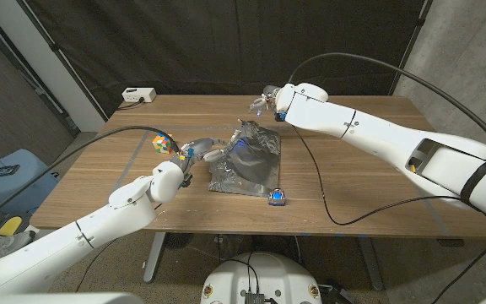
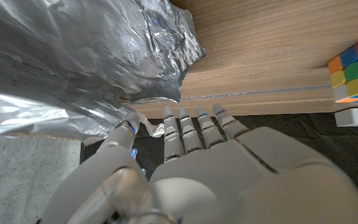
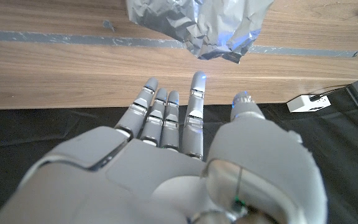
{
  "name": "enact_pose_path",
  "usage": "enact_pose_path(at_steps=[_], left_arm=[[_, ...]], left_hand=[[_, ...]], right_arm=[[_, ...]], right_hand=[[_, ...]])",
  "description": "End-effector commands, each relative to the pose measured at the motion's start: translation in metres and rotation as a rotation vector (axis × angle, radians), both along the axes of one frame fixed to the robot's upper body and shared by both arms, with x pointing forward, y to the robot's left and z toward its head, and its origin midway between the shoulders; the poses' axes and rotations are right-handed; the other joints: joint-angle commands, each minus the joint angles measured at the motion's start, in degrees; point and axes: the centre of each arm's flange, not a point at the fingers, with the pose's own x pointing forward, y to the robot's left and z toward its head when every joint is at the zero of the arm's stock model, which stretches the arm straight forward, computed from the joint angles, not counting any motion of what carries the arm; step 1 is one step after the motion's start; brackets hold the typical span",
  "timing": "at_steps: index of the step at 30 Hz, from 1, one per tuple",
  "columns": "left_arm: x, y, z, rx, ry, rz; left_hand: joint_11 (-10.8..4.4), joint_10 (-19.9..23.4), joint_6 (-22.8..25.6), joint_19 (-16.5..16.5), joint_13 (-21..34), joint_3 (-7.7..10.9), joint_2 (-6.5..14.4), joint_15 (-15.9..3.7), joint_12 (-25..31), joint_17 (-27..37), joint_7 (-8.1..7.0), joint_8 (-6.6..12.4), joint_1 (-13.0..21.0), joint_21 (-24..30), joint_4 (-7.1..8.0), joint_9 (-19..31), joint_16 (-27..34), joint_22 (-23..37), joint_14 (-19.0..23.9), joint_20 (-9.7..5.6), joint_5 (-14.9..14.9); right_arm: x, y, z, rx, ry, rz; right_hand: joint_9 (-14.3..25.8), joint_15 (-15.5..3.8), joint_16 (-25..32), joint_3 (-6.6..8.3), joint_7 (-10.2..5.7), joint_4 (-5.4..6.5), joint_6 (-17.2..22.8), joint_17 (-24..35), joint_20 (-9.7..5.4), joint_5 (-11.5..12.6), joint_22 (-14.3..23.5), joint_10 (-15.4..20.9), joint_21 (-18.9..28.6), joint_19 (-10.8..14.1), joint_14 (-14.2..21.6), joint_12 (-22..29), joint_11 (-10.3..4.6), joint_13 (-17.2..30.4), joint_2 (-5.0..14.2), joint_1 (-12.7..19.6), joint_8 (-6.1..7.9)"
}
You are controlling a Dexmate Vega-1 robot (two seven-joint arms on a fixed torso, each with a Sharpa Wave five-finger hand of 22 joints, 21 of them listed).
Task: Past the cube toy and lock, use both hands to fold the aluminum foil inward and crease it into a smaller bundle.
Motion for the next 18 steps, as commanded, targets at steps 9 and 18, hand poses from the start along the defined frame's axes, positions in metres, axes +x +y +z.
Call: enact_pose_path(at_steps=[9, 18], left_arm=[[-0.016, 0.011, 0.006, 0.010, -0.029, 0.029], [-0.018, 0.007, 0.011, 0.017, -0.054, 0.026]], left_hand=[[0.14, 0.2, 0.3, 0.2, 0.1, 0.46, -0.1, 0.49, 0.1, 0.0, 0.61, 0.48, 0.1, 0.4, -0.24, 0.1, 0.0, 0.0, 0.2, 0.04, -0.2], [0.10, 0.2, 0.2, 0.2, 0.1, 0.52, -0.1, 0.42, 0.1, 0.0, 0.55, 0.46, 0.1, 0.4, -0.27, 0.1, 0.0, 0.0, 0.2, 0.06, -0.3]], right_arm=[[0.010, -0.008, -0.052, 0.062, -0.021, -0.030], [0.009, -0.012, -0.065, 0.035, -0.036, -0.053]], right_hand=[[-0.8, -1.47, -0.2, -0.38, -0.93, 4.41, -1.8, 1.0, -1.97, 0.0, 0.3, -0.6, -0.2, -0.6, -0.5, 0.2, -1.53, 0.3, 2.60, -6.3, -2.06], [-2.1, -2.42, -1.1, 2.06, -6.50, 6.01, -5.0, 1.4, -3.08, 0.8, 0.2, -3.3, -0.6, -3.1, -3.0, -0.4, -2.31, 0.3, 2.92, -8.5, -4.73]])
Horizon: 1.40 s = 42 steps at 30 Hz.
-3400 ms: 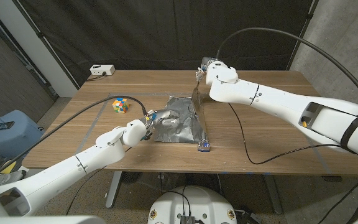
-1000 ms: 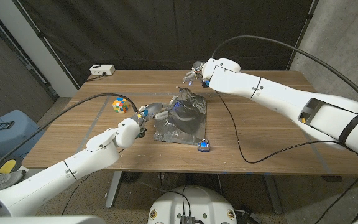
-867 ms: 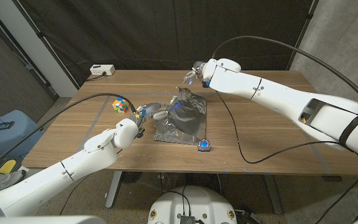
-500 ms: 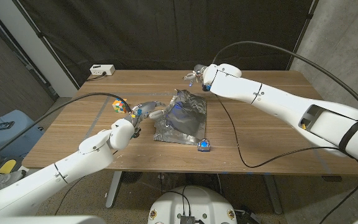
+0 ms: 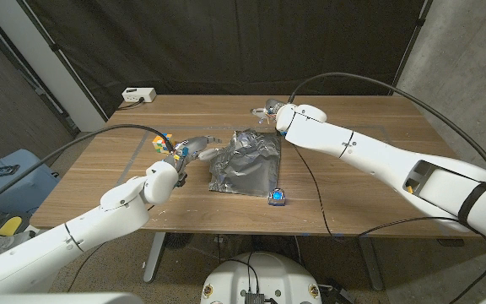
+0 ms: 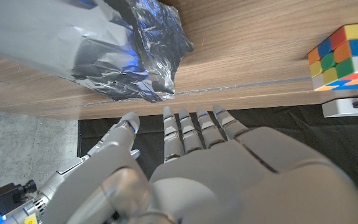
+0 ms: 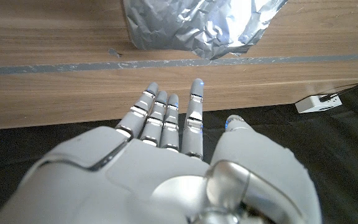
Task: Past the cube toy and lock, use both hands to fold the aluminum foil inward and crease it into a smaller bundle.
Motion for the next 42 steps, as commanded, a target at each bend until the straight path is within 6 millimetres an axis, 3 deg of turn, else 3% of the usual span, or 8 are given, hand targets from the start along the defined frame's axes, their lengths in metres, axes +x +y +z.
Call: enact_pose_path(at_steps=[1, 3, 9, 15, 21, 31, 42], left_arm=[[-0.005, -0.002, 0.006, 0.013, -0.032, 0.003], [-0.005, -0.003, 0.007, 0.018, -0.036, 0.003], [-0.003, -0.006, 0.009, 0.033, -0.042, -0.002], [-0.002, -0.009, 0.015, 0.037, -0.055, -0.009], [-0.003, -0.010, 0.019, 0.031, -0.072, -0.010], [0.004, -0.013, 0.018, 0.044, -0.099, -0.015], [0.027, -0.033, 0.018, 0.074, -0.149, -0.040]], left_hand=[[0.09, 0.2, 0.0, 0.2, 0.1, 0.29, -0.1, 0.42, 0.1, 0.0, 0.32, 0.46, 0.1, 0.4, -0.04, 0.1, 0.0, 0.0, 0.2, 0.06, -0.3], [0.06, 0.3, 0.0, 0.2, 0.1, 0.30, -0.1, 0.42, 0.1, 0.0, 0.30, 0.46, 0.1, 0.4, -0.04, 0.1, 0.0, 0.0, 0.2, 0.08, -0.3], [0.01, 0.2, -0.1, 0.2, 0.1, 0.31, -0.1, 0.40, 0.1, 0.1, 0.31, 0.40, 0.1, 0.4, -0.03, 0.1, 0.0, 0.0, 0.1, 0.03, -0.3], [0.01, 0.1, -0.2, 0.1, 0.1, 0.32, -0.1, 0.41, 0.1, 0.1, 0.16, 0.37, 0.0, 0.3, -0.03, 0.1, 0.0, 0.0, 0.0, 0.04, -0.3], [0.06, -0.2, -0.3, 0.1, 0.1, 0.32, -0.2, 0.48, 0.0, 0.1, 0.14, 0.36, 0.0, 0.3, -0.05, 0.1, -0.1, 0.0, -0.2, 0.06, -0.3], [-0.07, -0.7, -1.0, -0.1, 0.1, 0.31, -0.2, 0.53, -0.2, 0.0, 0.01, 0.14, -0.1, 0.2, -0.05, 0.2, -0.3, 0.0, -0.8, 0.10, -0.4], [0.10, -2.9, -3.9, -0.8, 0.1, -0.34, -0.3, 0.59, -0.9, 0.3, -1.01, -0.38, -1.7, 0.0, 1.08, 0.2, -0.4, 0.0, -2.7, 0.03, -1.0]], right_arm=[[0.000, -0.007, -0.020, -0.020, -0.014, -0.028], [0.001, -0.008, -0.022, -0.026, -0.007, -0.024], [0.006, -0.010, -0.030, -0.039, 0.011, -0.016], [0.009, -0.009, -0.037, -0.071, 0.009, -0.011], [0.013, -0.009, -0.043, -0.091, 0.000, -0.007], [0.023, -0.008, -0.053, -0.112, -0.035, 0.021], [0.031, -0.009, -0.062, -0.104, -0.071, 0.067]], right_hand=[[-0.5, 0.04, -0.5, 1.36, -2.20, 0.48, -1.0, 0.4, -0.41, 0.5, 0.2, -1.5, -0.3, -1.3, -1.4, -0.4, 0.13, 0.0, -0.04, -1.3, -0.91], [-0.9, -0.18, -0.8, 2.04, -3.53, 1.45, -1.3, 0.8, -0.67, 0.7, 0.2, -3.3, -0.4, -2.8, -3.0, -0.6, 0.07, 0.0, 0.10, -2.9, -1.38], [-1.3, -0.04, -1.7, 3.61, -5.05, 3.36, -1.9, 1.7, -1.05, 1.5, 0.4, -7.3, -0.7, -7.1, -7.7, -0.8, -0.38, 0.0, 0.60, -8.3, -1.91], [-1.4, 0.37, -2.0, 4.87, -6.66, 3.74, -2.9, 2.5, -1.09, 2.3, 0.6, -11.6, -0.5, -10.2, -12.2, -1.0, -0.37, 0.0, 0.54, -14.1, -2.21], [-1.4, 1.13, -2.4, 5.15, -6.73, 3.85, -4.5, 3.0, -0.94, 2.8, 0.7, -14.7, -0.4, -13.0, -16.4, -0.8, 0.13, -0.1, 0.23, -19.9, -2.32], [-1.4, 0.98, -2.3, 5.17, -7.55, 3.85, -5.8, 3.3, -1.22, 3.2, 0.7, -17.3, -0.4, -15.4, -19.1, -0.8, -0.39, -0.1, 0.02, -24.3, -2.35], [-1.4, 0.48, -2.1, 5.17, -7.94, 3.79, -5.7, 3.4, -1.56, 3.3, 0.6, -17.6, -0.3, -15.6, -19.6, -0.6, -0.79, -0.1, -0.09, -25.7, -2.18]])
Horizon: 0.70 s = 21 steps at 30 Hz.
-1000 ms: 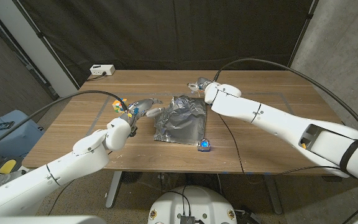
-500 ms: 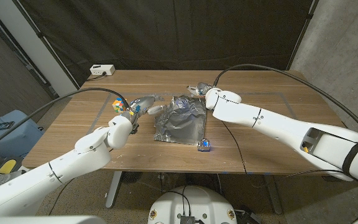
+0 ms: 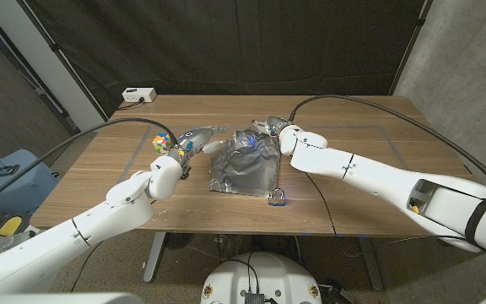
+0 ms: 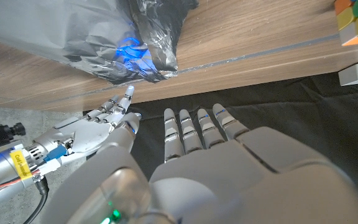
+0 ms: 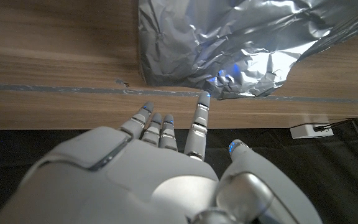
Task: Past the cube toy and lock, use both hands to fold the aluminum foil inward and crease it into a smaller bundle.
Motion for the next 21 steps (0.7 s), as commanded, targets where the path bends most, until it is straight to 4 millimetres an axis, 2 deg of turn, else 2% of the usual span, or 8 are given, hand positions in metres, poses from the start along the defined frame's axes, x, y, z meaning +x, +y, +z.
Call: enact_pose_path(at_steps=[1, 8, 19, 21], left_arm=[[0.024, -0.021, -0.001, 0.035, -0.038, -0.022], [0.041, -0.034, -0.010, 0.102, -0.027, -0.036], [0.061, -0.050, -0.030, 0.196, 0.005, -0.031], [0.064, -0.052, -0.033, 0.203, 0.001, -0.027]], left_hand=[[-0.11, -1.2, -1.2, -0.3, 0.2, -0.23, -0.1, -0.15, -0.4, 0.1, -0.26, -0.08, -1.0, 0.0, 0.68, 0.2, -0.2, 0.0, -0.7, -0.06, -0.3], [-0.22, -2.9, -3.2, -1.2, 0.1, -0.61, -0.2, -0.08, -0.7, 0.1, -1.10, -0.23, -2.0, -0.3, 1.19, 0.1, -0.4, 0.0, -2.5, -0.16, -0.9], [-0.36, -5.0, -5.3, -2.3, 0.0, -0.81, -0.2, -0.15, -1.0, 0.1, -1.44, -0.24, -2.7, -0.7, 1.53, 0.1, -0.5, -0.1, -4.8, -0.39, -1.5], [-0.44, -5.3, -5.8, -2.5, 0.0, -0.83, -0.2, -0.22, -1.0, 0.0, -1.63, -0.26, -2.8, -0.7, 1.55, 0.1, -0.5, -0.1, -5.2, -0.49, -1.6]], right_arm=[[0.007, -0.001, -0.007, 0.005, -0.036, 0.048], [0.007, -0.002, -0.007, 0.024, -0.043, 0.051], [0.004, -0.008, -0.007, 0.043, -0.051, 0.052], [0.004, -0.009, -0.007, 0.043, -0.051, 0.054]], right_hand=[[0.2, -0.20, 0.2, 0.46, -0.31, 0.14, 0.2, 0.3, -0.24, 0.4, 0.1, -0.2, 0.4, -0.2, -0.4, 0.3, -0.29, 0.0, 3.75, -1.0, 0.24], [0.2, -0.46, 0.5, 0.48, -0.18, 0.08, 1.1, 0.3, -0.37, 0.4, 0.0, -0.2, 0.6, -0.1, -0.4, 0.5, -0.54, 0.0, 3.67, -2.1, 0.62], [0.2, -0.69, 0.7, 0.56, -0.12, -0.01, 1.5, 0.3, -0.48, 0.5, 0.0, -0.2, 0.9, 0.2, -0.2, 0.6, -0.60, 0.0, 3.58, -3.1, 0.77], [0.2, -0.95, 0.9, 0.65, -0.10, -0.15, 1.7, 0.3, -0.66, 0.6, -0.1, 0.1, 1.2, 0.9, 0.2, 0.8, -0.99, -0.1, 3.48, -3.5, 0.79]])
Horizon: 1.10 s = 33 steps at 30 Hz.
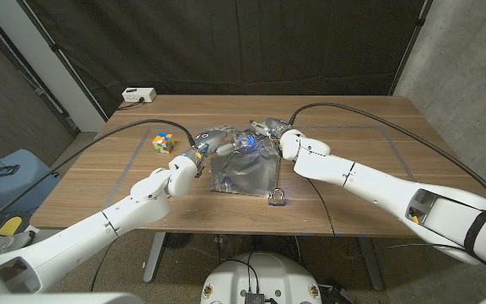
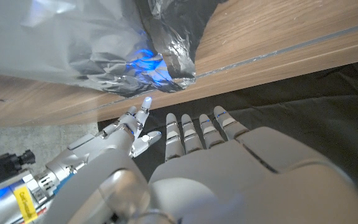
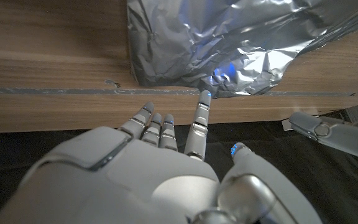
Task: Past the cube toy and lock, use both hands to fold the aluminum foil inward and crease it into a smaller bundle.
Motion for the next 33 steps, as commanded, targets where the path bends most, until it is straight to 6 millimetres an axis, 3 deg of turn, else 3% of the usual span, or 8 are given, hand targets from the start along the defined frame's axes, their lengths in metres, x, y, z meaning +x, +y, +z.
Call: enact_pose_path(at_steps=[1, 24, 33], left_arm=[[0.022, -0.018, -0.018, 0.095, 0.010, 0.003], [0.043, -0.038, -0.032, 0.291, 0.067, 0.043], [0.045, -0.037, -0.033, 0.290, 0.134, 0.064]], left_hand=[[0.03, -0.9, -1.0, -0.5, 0.2, -0.05, 0.0, 0.00, -0.3, 0.0, -0.09, -0.26, -0.5, -0.3, 0.28, 0.1, -0.1, -0.1, -0.9, -0.10, -0.4], [-0.19, -2.8, -4.0, -1.9, 0.1, -0.23, -0.1, -0.33, -0.1, -0.2, -0.48, -0.06, -0.9, -0.5, 0.02, 0.0, 0.0, -0.1, -3.2, -0.47, -1.2], [0.09, -3.7, -5.7, -3.1, 0.0, -0.96, -0.4, -0.25, -0.1, 0.1, -0.56, -0.20, -2.3, -0.8, 0.87, 0.0, 0.1, -0.1, -4.2, -0.60, -1.9]], right_arm=[[-0.002, -0.006, -0.001, 0.016, -0.008, 0.009], [-0.003, -0.017, 0.002, 0.037, -0.010, 0.014], [-0.004, -0.018, 0.000, 0.029, -0.006, 0.017]], right_hand=[[0.2, -0.62, 0.7, 0.68, 0.13, -0.18, 0.8, 0.1, -0.36, 0.4, 0.1, 0.3, 0.7, 1.2, 0.3, 0.6, -0.53, -0.1, 4.56, -1.0, 0.31], [0.2, -0.76, 1.2, 1.39, 0.70, -0.80, 0.9, -0.3, -0.39, 0.5, -0.2, 1.3, 1.2, 2.5, 1.6, 1.0, -0.56, -0.2, 4.12, -1.9, 0.26], [0.2, -0.77, 1.2, 1.84, 0.93, -1.16, -0.4, -0.5, -0.42, 0.6, -0.2, 1.9, 1.2, 3.0, 2.1, 1.2, -0.73, -0.2, 3.85, -2.0, -0.20]])
